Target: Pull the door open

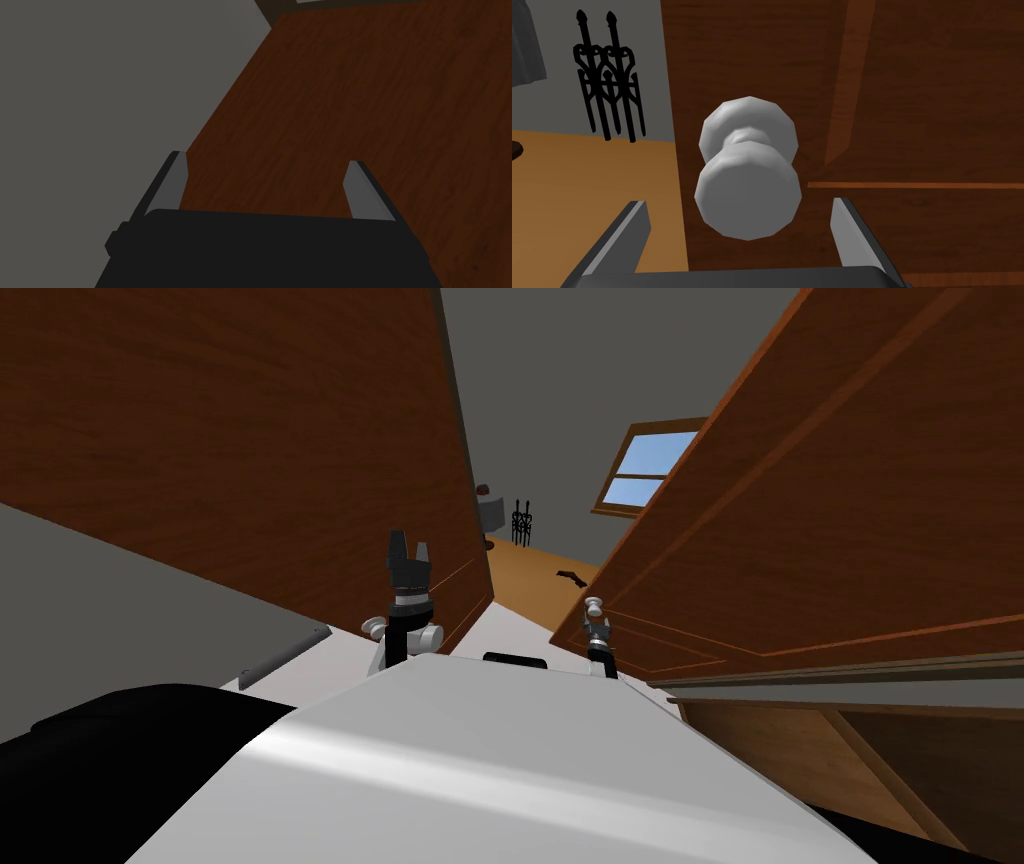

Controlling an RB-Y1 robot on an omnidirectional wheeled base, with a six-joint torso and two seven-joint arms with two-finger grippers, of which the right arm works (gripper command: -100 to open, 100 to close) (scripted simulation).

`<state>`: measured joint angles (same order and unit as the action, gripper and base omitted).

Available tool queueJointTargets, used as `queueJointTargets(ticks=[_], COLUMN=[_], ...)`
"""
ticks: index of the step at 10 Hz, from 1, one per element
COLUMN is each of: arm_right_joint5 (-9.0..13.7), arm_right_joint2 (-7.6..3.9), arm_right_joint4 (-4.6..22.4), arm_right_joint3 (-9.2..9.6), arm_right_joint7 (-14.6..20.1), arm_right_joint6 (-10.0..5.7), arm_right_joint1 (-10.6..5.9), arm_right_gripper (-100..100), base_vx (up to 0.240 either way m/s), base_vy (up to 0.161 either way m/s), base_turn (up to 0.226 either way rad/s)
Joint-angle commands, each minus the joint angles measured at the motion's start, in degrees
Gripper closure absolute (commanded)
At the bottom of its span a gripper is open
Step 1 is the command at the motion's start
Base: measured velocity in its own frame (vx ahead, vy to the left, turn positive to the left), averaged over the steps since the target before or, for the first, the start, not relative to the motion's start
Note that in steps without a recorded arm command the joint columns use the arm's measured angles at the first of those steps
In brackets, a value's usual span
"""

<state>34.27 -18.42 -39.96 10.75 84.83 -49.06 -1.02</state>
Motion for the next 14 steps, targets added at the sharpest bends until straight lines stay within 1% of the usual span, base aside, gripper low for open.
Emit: queueJointTargets(ticks=[1,2,3,4,9,10,14], arm_right_joint5=[0.44,0.61,0.57,0.57,0.57,0.17,-0.96], arm_right_joint2=[-1.22,-1.72,-1.43,-1.43,-1.43,-2.29,-4.3], arm_right_joint4=[-0.43,-0.16,-1.37,-1.37,-1.37,-1.55,-2.37], arm_right_joint3=[-0.52,-0.71,-0.7,-0.7,-0.7,0.29,3.04], arm_right_joint7=[0.99,1.51,0.82,0.82,0.82,2.05,5.34], arm_right_joint6=[-0.26,-0.52,0.07,0.07,0.07,-0.3,-1.64], arm_right_joint1=[1.04,1.25,1.61,1.61,1.61,2.23,3.64], arm_right_gripper=[-100,-100,-100,100,100,100,100], base_vx=[0.214,0.195,0.087,-0.009,-0.017,-0.109,-0.216], base_vy=[0.009,0.015,0.001,-0.007,-0.003,-0.015,-0.04], base_turn=[0.113,0.075,0.01,-0.032,0.003,0.097,0.11])
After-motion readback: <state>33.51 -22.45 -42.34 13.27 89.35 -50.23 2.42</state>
